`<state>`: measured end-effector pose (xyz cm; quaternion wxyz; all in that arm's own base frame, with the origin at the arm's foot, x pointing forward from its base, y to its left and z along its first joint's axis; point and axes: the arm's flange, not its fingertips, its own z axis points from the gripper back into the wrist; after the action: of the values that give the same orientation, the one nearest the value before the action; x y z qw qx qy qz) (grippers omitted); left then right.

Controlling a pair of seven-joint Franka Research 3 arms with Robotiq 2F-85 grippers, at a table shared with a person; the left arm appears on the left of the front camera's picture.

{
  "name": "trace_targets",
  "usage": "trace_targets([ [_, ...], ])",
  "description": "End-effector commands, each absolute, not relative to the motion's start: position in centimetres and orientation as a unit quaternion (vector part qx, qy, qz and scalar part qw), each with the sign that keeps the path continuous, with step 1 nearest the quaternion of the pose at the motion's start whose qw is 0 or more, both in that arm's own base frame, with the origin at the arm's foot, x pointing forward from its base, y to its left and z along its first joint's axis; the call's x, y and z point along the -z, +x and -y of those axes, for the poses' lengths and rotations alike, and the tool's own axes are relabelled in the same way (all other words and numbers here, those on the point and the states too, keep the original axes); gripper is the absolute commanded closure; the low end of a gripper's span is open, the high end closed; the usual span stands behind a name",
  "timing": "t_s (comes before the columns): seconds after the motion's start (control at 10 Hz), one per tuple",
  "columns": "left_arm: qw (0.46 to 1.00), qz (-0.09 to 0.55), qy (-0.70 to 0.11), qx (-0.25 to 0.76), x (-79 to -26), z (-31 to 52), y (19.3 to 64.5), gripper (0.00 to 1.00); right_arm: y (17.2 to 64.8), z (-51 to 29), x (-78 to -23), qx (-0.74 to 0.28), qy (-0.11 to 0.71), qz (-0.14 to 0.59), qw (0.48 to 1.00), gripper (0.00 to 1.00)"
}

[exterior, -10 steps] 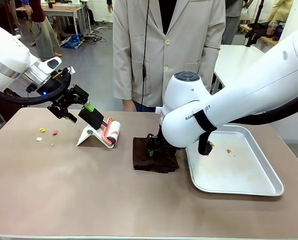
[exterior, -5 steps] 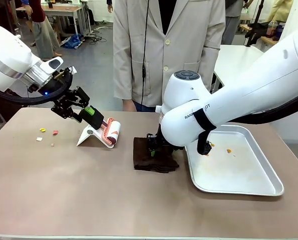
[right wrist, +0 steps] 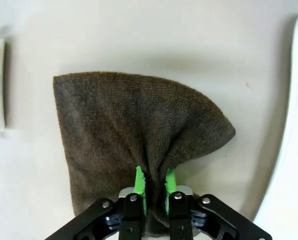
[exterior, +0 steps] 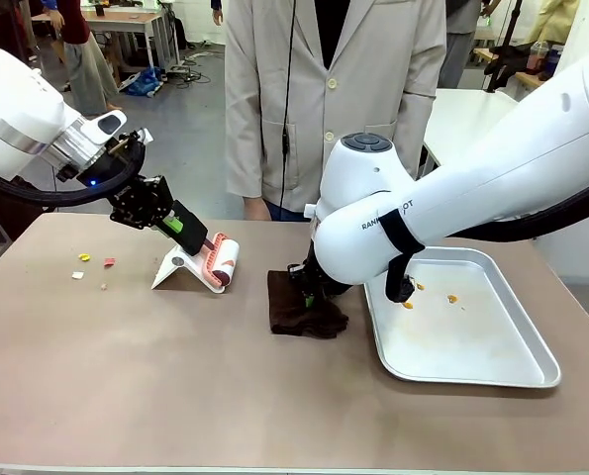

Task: Clean the surface of the table.
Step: Hold the Lint Roller with your left hand and the towel with your right hand.

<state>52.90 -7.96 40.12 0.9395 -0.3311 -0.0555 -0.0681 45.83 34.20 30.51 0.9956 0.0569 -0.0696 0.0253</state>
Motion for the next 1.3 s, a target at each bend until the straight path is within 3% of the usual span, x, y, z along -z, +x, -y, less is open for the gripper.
trace_targets([
  [0.0,0.937,0.068,-0.337,0.067,-40.3,8.3,52.4,1.00,45.8,-34.1,-29.4,-0.023,0.053,0.045,0.997,1.00],
  [0.7,0.928,0.084,-0.355,0.070,-41.7,8.1,51.3,1.00,45.8,-32.7,-30.7,-0.022,0.093,0.039,0.995,1.00],
  [1.2,0.884,0.087,-0.453,0.074,-46.0,4.7,46.1,0.99,44.6,-21.3,-37.8,-0.013,0.367,0.011,0.930,1.00],
])
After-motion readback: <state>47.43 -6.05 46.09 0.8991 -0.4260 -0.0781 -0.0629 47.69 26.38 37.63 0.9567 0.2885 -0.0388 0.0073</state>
